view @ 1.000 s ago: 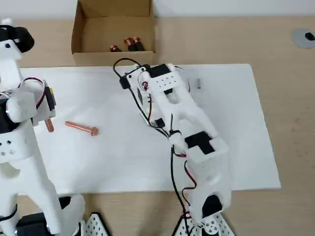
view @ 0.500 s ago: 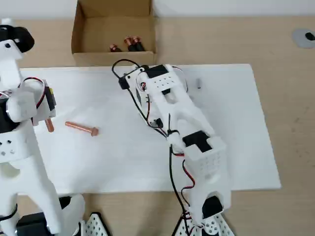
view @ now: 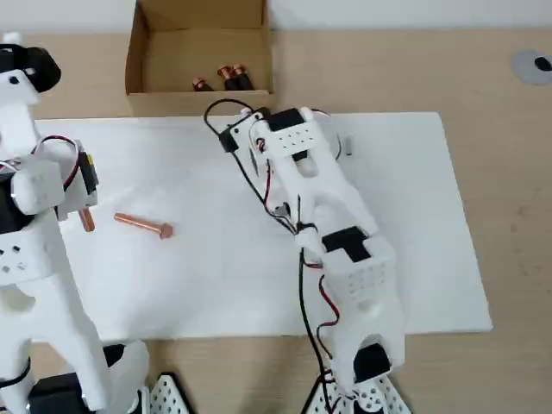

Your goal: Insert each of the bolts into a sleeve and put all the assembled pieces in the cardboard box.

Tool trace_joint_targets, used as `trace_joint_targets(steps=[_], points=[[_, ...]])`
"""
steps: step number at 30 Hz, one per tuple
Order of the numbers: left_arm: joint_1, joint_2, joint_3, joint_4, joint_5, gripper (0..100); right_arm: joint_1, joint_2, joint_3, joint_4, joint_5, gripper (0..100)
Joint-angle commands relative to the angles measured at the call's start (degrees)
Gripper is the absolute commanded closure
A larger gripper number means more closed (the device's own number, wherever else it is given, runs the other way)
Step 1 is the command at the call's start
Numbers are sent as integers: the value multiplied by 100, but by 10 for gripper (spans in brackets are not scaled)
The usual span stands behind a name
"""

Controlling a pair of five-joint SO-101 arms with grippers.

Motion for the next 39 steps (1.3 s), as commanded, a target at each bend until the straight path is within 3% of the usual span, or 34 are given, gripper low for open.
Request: trace_joint_targets(steps=[1, 8, 17, 24, 39], points=[[-26, -171, -53, -53, -123, 994, -400, 356, -22, 44, 149, 990], [-44, -180, -62, -44, -264, 994, -268, 268, -224, 404, -132, 988], [492, -1288, 62, -44, -536, 994, 479, -866, -2220, 1582, -404, 988], [651, -2062, 484, -62, -677, 995, 892, -2299, -1991, 1574, -387, 988], [668, -2281, 721, -62, -633, 995, -119, -6967, -1095, 1503, -369, 988]])
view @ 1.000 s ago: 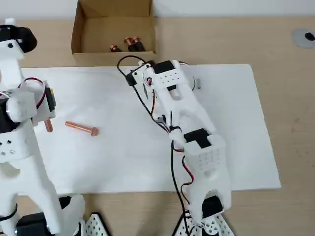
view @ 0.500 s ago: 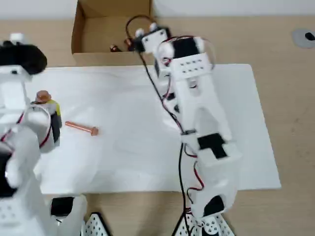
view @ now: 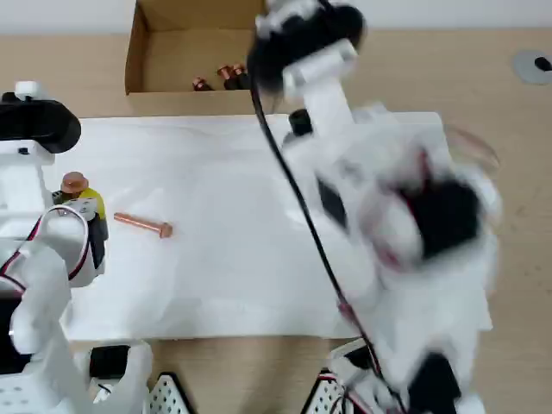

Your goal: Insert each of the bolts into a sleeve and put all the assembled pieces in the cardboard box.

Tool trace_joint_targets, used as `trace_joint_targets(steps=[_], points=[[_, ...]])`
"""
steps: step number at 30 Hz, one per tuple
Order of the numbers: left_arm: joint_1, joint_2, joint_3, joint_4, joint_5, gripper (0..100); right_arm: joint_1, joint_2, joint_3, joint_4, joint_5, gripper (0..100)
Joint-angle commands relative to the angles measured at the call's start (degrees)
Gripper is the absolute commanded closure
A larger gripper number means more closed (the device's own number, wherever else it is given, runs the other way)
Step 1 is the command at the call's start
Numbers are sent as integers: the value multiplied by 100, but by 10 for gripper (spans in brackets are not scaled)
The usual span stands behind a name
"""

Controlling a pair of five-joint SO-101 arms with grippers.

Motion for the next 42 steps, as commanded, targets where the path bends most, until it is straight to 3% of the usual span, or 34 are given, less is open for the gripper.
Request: trace_joint_targets(steps=[1, 10, 15, 20, 23, 26, 30, 37, 42], points=[[97, -75, -44, -70, 0, 995, -119, -1077, 409, 9, -9, 988], [114, -75, -1090, -624, 1345, 995, -145, -3240, 3116, -141, 0, 988], [123, -75, -1187, -958, 1846, 995, -224, -4444, 4708, -1310, 0, 988], [387, -75, -1222, -958, 2409, 995, -1727, -5297, 6607, -3235, 0, 988], [1099, -84, -1222, -958, 2435, 995, -2651, -5560, 7626, -4158, 0, 988], [1433, -84, -1222, -958, 2426, 995, -3055, -5613, 8286, -5037, 0, 988], [1486, -84, -1231, -958, 2391, 995, -3169, -5613, 8602, -5864, 0, 988], [1503, -84, -1433, -985, 1670, 995, -3169, -5613, 8954, -6743, -35, 988], [1503, -84, -1547, -1530, 1662, 995, -3187, -5613, 9341, -7402, -44, 988]])
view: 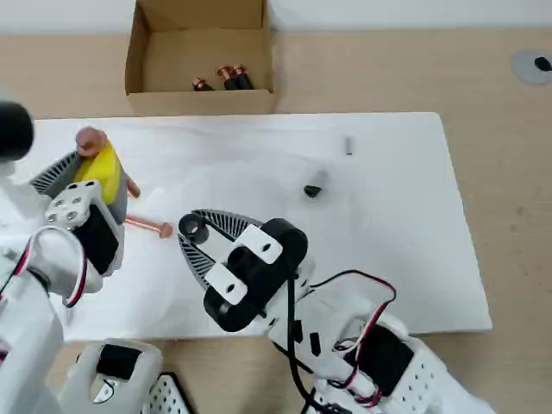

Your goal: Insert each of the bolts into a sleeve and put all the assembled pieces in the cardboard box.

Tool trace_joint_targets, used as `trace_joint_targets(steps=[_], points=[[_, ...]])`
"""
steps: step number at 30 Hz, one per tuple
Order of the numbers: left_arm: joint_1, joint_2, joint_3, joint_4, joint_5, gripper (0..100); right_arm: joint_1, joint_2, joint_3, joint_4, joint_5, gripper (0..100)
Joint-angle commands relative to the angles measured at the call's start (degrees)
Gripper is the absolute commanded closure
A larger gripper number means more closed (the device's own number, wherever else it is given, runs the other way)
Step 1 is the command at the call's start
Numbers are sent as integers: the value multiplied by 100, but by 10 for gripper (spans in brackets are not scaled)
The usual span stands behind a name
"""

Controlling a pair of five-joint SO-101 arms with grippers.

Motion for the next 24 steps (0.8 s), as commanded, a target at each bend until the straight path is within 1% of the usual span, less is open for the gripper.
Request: trace_joint_targets(steps=[1, 3, 4, 7, 10, 13, 17, 19, 24], points=[[70, 4, -281, -457, -35, 995, -145, -92, 180, -457, -44, 988], [176, 4, -281, -475, -35, 995, -259, -92, 286, -466, -53, 988], [343, 4, -246, -466, -18, 995, -330, -92, 330, -466, -88, 988], [914, 4, -229, -457, -18, 995, -382, -92, 356, -475, -448, 988], [1204, 4, -229, -457, -26, 995, -382, -84, 365, -440, -668, 988], [1266, 4, -229, -448, -26, 995, -374, -84, 374, -431, -703, 988], [1284, -4, -290, 44, -70, 995, -365, -84, 382, -431, -703, 989], [1284, -110, -325, 299, -246, 995, -365, -84, 426, -431, -703, 989], [1477, -514, -387, 545, -466, 997, -365, -84, 541, -431, -703, 989]])
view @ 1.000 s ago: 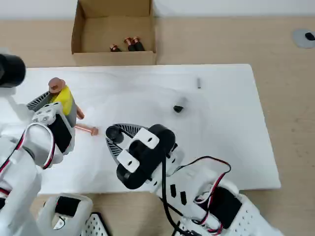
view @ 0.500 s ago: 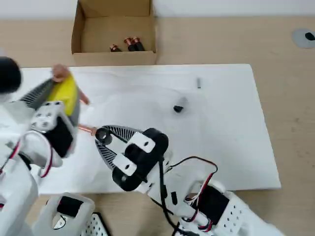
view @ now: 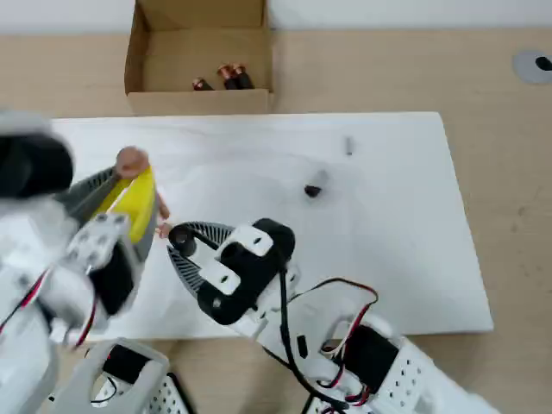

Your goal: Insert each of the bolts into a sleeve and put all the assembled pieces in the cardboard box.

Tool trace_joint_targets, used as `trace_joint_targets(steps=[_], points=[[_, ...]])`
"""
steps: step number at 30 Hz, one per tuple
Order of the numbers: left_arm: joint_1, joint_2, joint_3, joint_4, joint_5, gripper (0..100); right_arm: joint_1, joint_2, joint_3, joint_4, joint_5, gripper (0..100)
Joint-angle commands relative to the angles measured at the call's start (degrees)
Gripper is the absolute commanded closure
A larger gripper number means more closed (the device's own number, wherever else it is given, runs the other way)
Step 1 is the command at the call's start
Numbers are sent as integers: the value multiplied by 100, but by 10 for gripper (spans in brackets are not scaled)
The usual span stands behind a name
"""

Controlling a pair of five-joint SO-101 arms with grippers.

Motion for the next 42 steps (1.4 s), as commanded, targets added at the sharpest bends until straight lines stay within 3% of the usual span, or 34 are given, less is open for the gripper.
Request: trace_joint_targets(steps=[1, 11, 34, 42], points=[[193, -198, -229, 105, -88, 997, -84, -84, 22, -149, -62, 989], [501, -268, -141, 123, -9, 997, -84, -84, 22, -149, -62, 989], [510, -813, 1134, 70, -26, 997, -84, -84, 22, -149, -62, 989], [501, -848, 1662, -404, -9, 997, -92, -84, 22, -62, -185, 989]])
